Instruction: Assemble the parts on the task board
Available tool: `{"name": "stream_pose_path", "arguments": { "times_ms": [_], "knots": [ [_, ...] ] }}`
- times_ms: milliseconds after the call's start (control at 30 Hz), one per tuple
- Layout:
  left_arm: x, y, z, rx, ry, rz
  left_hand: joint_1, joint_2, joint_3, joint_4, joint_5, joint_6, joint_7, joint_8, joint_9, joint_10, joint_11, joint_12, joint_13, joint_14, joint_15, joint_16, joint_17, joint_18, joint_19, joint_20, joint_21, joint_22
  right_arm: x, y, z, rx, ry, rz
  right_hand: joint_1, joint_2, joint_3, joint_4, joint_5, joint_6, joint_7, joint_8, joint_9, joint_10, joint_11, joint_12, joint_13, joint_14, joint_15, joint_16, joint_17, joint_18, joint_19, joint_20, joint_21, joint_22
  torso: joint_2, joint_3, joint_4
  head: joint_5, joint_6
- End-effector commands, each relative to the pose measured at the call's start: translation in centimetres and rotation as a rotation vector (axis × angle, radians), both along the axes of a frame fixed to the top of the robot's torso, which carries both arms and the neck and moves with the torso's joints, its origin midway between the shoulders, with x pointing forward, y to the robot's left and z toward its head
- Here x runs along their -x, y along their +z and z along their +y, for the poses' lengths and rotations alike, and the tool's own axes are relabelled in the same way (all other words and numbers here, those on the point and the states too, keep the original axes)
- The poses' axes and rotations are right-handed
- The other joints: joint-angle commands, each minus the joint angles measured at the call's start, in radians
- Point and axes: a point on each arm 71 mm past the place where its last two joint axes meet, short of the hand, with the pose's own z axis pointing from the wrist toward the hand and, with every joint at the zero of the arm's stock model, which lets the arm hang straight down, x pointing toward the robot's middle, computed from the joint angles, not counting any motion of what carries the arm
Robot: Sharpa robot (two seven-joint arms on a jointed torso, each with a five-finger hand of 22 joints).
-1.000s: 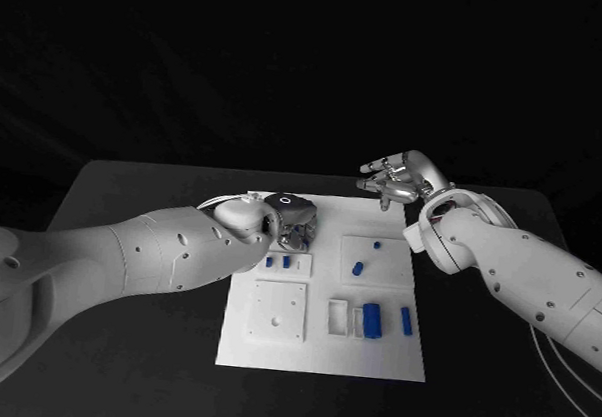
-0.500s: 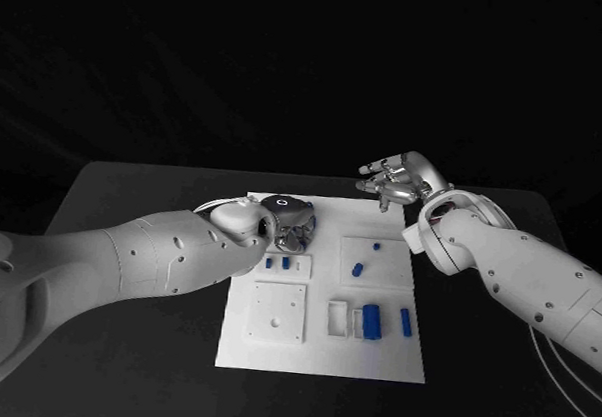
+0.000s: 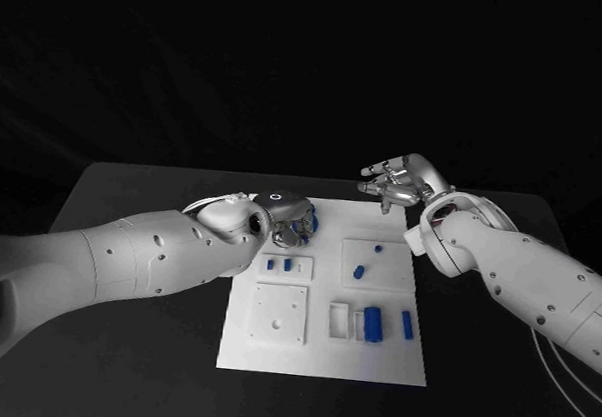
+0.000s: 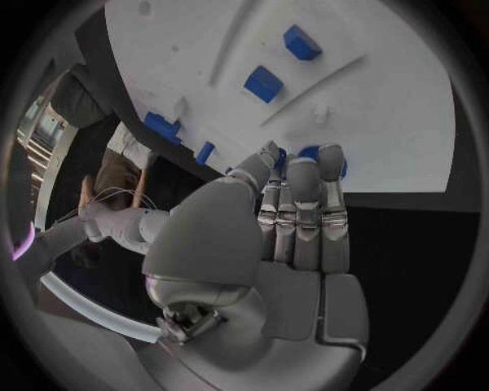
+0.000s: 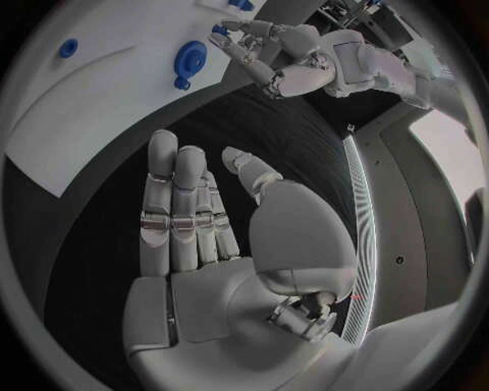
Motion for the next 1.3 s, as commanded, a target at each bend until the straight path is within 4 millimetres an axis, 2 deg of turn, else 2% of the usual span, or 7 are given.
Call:
{"name": "stream_pose_path", "arguments": {
  "times_ms": [33,100,267,367,500,733,1300],
  "knots": [
    [0.2,0.4,0.2,0.025,0.009,0.004,-0.008,0.003,0.004,-0.002,0.004,0.003,0.0,0.003,0.001,0.002,0.0,0.003,0.001,0.008,-0.001,0.004,0.002,0.015,-0.005,-0.004,0.004,0.021,0.0,0.0,0.0,0.002,0.012,0.0,-0.01,-0.004,0.005,-0.001,0.006,0.007,0.002,-0.001,0.0,0.005,0.0,-0.004,-0.001,-0.004,0.003,0.006,-0.002,0.011,0.032,0.005,0.005,-0.001,-0.001,0.0008,0.0023,0.004,0.0],
    [0.3,0.6,0.7,0.021,0.011,0.014,-0.008,0.002,0.004,-0.002,0.003,0.004,0.0,0.003,0.001,0.004,-0.001,0.004,0.001,0.008,-0.001,0.005,0.002,0.015,-0.006,-0.004,0.005,0.021,0.0,0.0,-0.1,0.003,0.01,0.0,-0.01,-0.004,0.005,-0.001,0.006,0.007,0.002,-0.001,0.0,0.005,0.0,-0.004,-0.001,-0.004,0.003,0.006,-0.002,0.011,0.032,0.005,0.005,-0.001,-0.002,0.0001,0.0048,0.003,0.0],
    [0.4,0.7,1.6,0.012,0.016,0.026,-0.008,0.002,0.004,-0.002,0.001,0.003,0.0,0.003,0.0,0.001,0.0,0.003,0.001,0.007,-0.001,0.004,0.003,0.014,-0.01,-0.004,0.007,0.02,0.0,0.0,-0.3,0.006,0.007,0.001,-0.01,-0.004,0.005,-0.001,0.006,0.007,0.002,-0.001,0.0,0.005,0.0,-0.004,-0.001,-0.004,0.003,0.006,-0.002,0.011,0.032,0.005,0.005,-0.001,0.0,-0.002,0.0042,0.002,-0.001],
    [0.4,0.7,2.3,0.004,0.024,0.03,-0.007,0.001,0.004,-0.002,0.0,0.001,0.0,0.003,0.0,-0.001,0.001,0.003,0.001,0.007,-0.001,0.003,0.003,0.013,-0.011,-0.004,0.008,0.02,0.0,0.0,-0.4,0.007,0.005,0.001,-0.01,-0.004,0.005,-0.001,0.006,0.007,0.002,-0.001,0.0,0.005,0.0,-0.004,-0.001,-0.004,0.003,0.006,-0.002,0.011,0.032,0.005,0.005,-0.001,0.001,-0.002,0.0035,0.002,-0.001],
    [0.3,0.6,3.0,-0.006,0.034,0.034,-0.007,0.001,0.004,-0.002,0.0,0.001,0.0,0.003,0.0,-0.001,0.001,0.003,0.001,0.007,-0.001,0.003,0.003,0.013,-0.011,-0.004,0.008,0.02,0.0,0.0,-0.5,0.008,0.004,0.002,-0.01,-0.004,0.005,-0.001,0.006,0.007,0.002,-0.001,0.0,0.005,0.0,-0.004,-0.001,-0.004,0.003,0.006,-0.002,0.011,0.032,0.005,0.005,-0.001,0.001,0.0001,0.0029,0.003,-0.002],
    [0.0,0.5,3.7,-0.02,0.042,0.042,-0.011,0.0,0.002,0.003,-0.003,0.0,-0.001,0.003,0.0,-0.003,0.001,0.003,0.001,0.007,0.0,0.002,0.003,0.013,-0.013,-0.003,0.009,0.02,0.0,0.0,-0.4,0.008,0.005,0.002,-0.01,-0.004,0.005,-0.001,0.006,0.007,0.002,-0.001,0.0,0.005,0.0,-0.004,-0.001,-0.004,0.003,0.006,-0.002,0.011,0.032,0.005,0.005,-0.001,0.001,0.0001,0.0001,0.003,-0.001],
    [-0.7,-0.2,4.2,-0.049,0.058,0.076,-0.011,0.002,0.001,0.007,-0.006,0.0,-0.001,0.003,0.0,-0.002,0.001,0.003,0.001,0.008,0.0,0.0,0.003,0.013,-0.013,-0.002,0.008,0.019,0.0,0.0,-0.4,0.007,0.006,0.002,-0.01,-0.004,0.005,-0.001,0.006,0.007,0.002,-0.001,0.0,0.005,0.0,-0.004,-0.001,-0.004,0.003,0.006,-0.002,0.011,0.032,0.005,0.005,-0.001,0.001,0.0012,0.0003,0.005,-0.005]
  ]
}}
